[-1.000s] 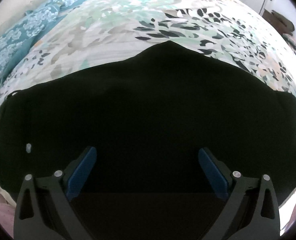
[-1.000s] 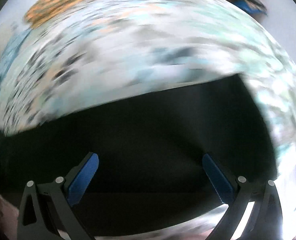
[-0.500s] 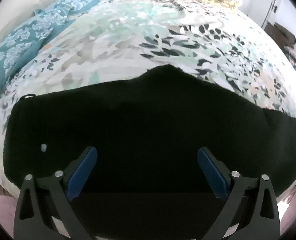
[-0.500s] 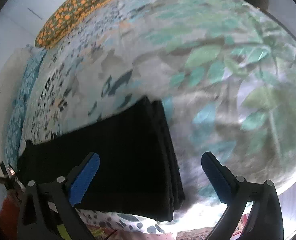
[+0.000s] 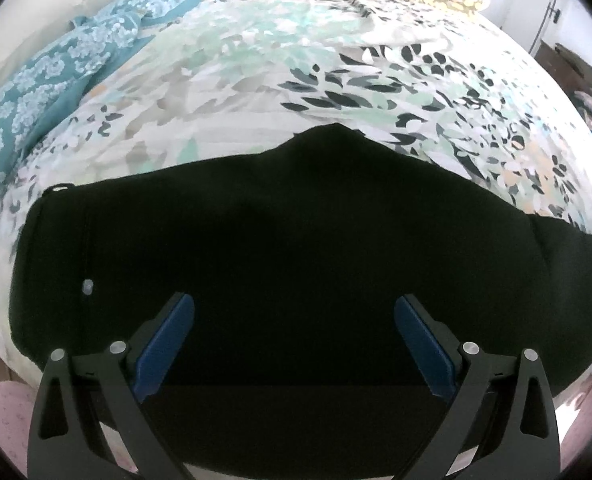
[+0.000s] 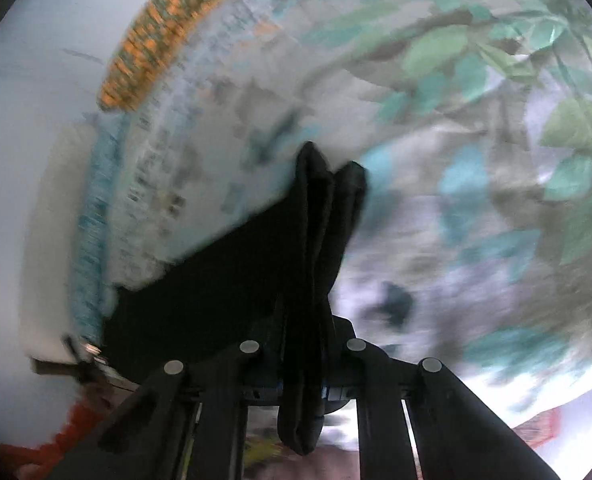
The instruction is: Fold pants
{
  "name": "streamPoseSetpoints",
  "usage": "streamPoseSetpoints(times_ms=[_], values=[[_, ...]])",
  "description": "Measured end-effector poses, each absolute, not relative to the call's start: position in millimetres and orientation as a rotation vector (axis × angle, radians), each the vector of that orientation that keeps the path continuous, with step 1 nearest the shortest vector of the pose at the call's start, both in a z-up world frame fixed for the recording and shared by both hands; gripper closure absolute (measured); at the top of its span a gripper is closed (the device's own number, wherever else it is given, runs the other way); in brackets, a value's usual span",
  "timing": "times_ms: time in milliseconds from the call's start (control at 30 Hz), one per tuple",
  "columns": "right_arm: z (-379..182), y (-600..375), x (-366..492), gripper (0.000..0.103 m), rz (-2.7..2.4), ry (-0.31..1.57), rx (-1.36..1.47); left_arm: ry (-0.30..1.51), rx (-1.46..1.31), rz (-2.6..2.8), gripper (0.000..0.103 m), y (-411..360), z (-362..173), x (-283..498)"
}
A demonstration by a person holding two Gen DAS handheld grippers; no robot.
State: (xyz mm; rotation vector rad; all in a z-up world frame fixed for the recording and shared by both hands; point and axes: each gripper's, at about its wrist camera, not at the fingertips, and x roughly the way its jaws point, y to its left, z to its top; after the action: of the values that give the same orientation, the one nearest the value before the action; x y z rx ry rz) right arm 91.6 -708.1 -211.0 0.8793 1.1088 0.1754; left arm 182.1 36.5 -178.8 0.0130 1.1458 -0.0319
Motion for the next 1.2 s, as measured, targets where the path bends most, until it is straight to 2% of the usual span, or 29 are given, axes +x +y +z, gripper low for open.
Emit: streamPoseSetpoints(times_ms=[167, 333, 667, 833, 900, 967, 1000, 1100, 1200], values=[[-168.3, -651.7, 93.7, 0.091, 0.405, 0.913, 1.033, 1.129, -0.045, -0.016, 0.002, 50.8, -177.3, 183.3], [-159.6, -540.6, 118.6, 0.091, 0.642, 0.844, 1.160, 1.116, -0.106, 0.004, 0.002, 70.9, -183.8, 179.2], [-203.3, -297.5, 176.2, 0.091, 0.866, 1.007, 1.197, 1.075, -0.263, 0.023, 0.002, 121.0, -182.9, 168.5], [-214.3, -208.1, 186.3, 0.089, 0.856, 1.117, 1.022, 1.082, -0.376, 0.025, 0.002, 139.4, -186.7, 169.4], [-218.9, -176.9, 186.2, 0.079, 0.801, 1.145, 0.858, 1.088, -0.408, 0.023, 0.002, 142.5, -188.9, 170.8], [-224.0, -162.0, 188.8, 0.029, 0.774, 1.187, 0.770, 1.086, -0.406, 0.018, 0.002, 141.3, -187.1, 170.5], [-223.2, -161.1, 189.5, 0.023, 0.775, 1.195, 0.764, 1.083, -0.403, 0.014, 0.002, 140.5, -185.5, 169.8], [-195.4, -184.6, 183.2, 0.021, 0.802, 1.120, 0.763, 1.069, -0.410, -0.012, 0.002, 140.0, -178.3, 164.5], [-165.8, -230.3, 172.1, 0.012, 0.707, 1.024, 0.633, 1.048, -0.439, -0.087, 0.002, 131.7, -166.9, 156.6]])
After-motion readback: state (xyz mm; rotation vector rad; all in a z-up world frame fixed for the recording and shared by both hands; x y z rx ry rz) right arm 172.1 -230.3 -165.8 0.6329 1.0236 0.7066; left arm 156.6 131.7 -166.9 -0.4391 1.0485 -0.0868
